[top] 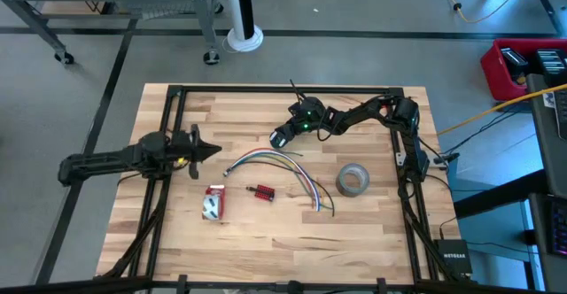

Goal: Coil cords
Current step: Coil the green wire onto the black spool

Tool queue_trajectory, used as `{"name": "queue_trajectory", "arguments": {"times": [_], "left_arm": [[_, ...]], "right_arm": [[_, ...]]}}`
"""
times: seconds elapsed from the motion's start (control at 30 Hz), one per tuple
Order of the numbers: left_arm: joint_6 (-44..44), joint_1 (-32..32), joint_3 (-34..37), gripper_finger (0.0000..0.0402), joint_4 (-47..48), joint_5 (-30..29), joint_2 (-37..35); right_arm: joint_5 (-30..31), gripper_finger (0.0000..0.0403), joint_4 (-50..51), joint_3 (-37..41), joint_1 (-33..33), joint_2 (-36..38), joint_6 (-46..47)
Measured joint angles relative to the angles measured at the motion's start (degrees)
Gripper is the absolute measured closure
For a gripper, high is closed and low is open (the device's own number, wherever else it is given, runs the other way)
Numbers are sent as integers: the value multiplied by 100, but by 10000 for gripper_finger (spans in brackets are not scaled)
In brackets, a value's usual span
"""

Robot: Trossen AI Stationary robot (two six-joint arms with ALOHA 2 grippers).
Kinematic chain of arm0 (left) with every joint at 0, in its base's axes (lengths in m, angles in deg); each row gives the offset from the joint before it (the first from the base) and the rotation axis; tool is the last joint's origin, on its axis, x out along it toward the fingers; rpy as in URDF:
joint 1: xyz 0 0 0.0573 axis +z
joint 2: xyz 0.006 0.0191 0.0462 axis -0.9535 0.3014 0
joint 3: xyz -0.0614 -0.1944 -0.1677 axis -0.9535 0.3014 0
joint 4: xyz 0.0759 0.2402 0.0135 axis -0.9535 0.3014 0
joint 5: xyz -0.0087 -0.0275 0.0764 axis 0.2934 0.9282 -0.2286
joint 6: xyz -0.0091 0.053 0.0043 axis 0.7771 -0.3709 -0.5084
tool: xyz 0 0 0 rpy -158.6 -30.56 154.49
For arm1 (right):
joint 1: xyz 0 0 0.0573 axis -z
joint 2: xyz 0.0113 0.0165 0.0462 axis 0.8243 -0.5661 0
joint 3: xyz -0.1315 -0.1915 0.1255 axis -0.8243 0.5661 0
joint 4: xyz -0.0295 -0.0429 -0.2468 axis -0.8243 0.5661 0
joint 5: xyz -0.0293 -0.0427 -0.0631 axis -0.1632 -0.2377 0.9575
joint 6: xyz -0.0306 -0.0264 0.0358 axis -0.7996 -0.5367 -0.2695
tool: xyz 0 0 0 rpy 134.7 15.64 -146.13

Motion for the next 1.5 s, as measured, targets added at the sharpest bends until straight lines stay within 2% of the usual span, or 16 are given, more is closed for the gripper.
{"name": "queue_trajectory", "arguments": {"times": [0.13,1.1,1.5], "left_arm": [[0,-1,0,398,-29,-1,-420],[0,-5,2,398,0,0,-370],[0,-5,2,398,7,0,-370]], "right_arm": [[0,384,0,0,0,0,0],[-41,384,9,-2,0,8,-7],[162,384,17,2,-74,13,-149]]}}
